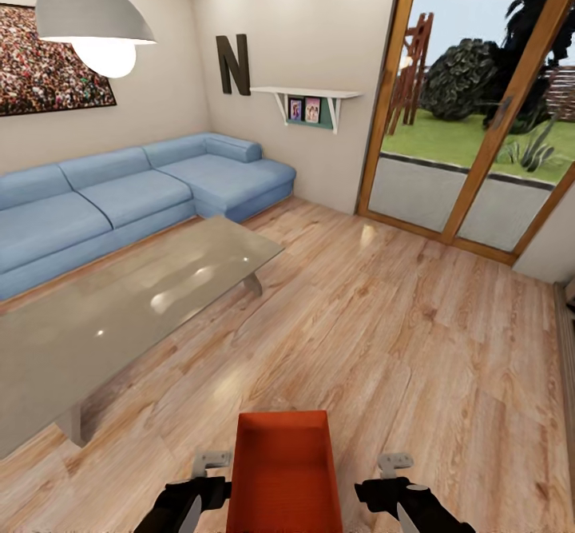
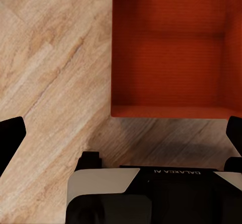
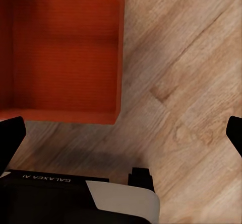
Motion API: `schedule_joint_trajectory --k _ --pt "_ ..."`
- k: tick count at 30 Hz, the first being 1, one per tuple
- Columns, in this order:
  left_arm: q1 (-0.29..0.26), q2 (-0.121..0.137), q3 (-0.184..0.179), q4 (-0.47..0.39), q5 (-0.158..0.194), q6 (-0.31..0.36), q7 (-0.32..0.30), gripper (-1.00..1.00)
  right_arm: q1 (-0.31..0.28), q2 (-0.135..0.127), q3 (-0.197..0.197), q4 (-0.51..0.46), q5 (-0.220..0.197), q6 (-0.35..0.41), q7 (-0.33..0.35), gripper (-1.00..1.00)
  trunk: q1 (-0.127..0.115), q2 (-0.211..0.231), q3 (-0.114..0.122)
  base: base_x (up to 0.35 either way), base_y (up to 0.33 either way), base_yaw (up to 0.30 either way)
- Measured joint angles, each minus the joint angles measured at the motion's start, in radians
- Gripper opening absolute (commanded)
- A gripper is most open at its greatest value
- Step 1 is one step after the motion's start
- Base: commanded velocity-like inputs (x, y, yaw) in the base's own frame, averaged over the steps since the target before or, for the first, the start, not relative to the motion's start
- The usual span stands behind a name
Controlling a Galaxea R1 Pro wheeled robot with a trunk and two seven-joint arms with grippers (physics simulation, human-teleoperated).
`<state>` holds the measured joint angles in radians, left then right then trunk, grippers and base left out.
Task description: Move the two storage containers from the living room to the garage. In the garage, place one container on the floor and stack the other container on top of it (either order is fine).
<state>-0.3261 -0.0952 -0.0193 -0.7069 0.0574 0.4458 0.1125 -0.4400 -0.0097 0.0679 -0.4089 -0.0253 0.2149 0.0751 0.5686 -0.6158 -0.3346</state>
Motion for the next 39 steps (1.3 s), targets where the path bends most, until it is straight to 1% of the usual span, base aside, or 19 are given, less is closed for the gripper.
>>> schedule_joint_trajectory --k 39 --pt "0.000 0.000 0.001 0.000 0.002 -0.002 -0.001 1.00 0.000 0.000 0.001 0.000 0.004 -0.002 0.001 1.00 0.000 0.000 -0.063 0.000 0.000 0.000"
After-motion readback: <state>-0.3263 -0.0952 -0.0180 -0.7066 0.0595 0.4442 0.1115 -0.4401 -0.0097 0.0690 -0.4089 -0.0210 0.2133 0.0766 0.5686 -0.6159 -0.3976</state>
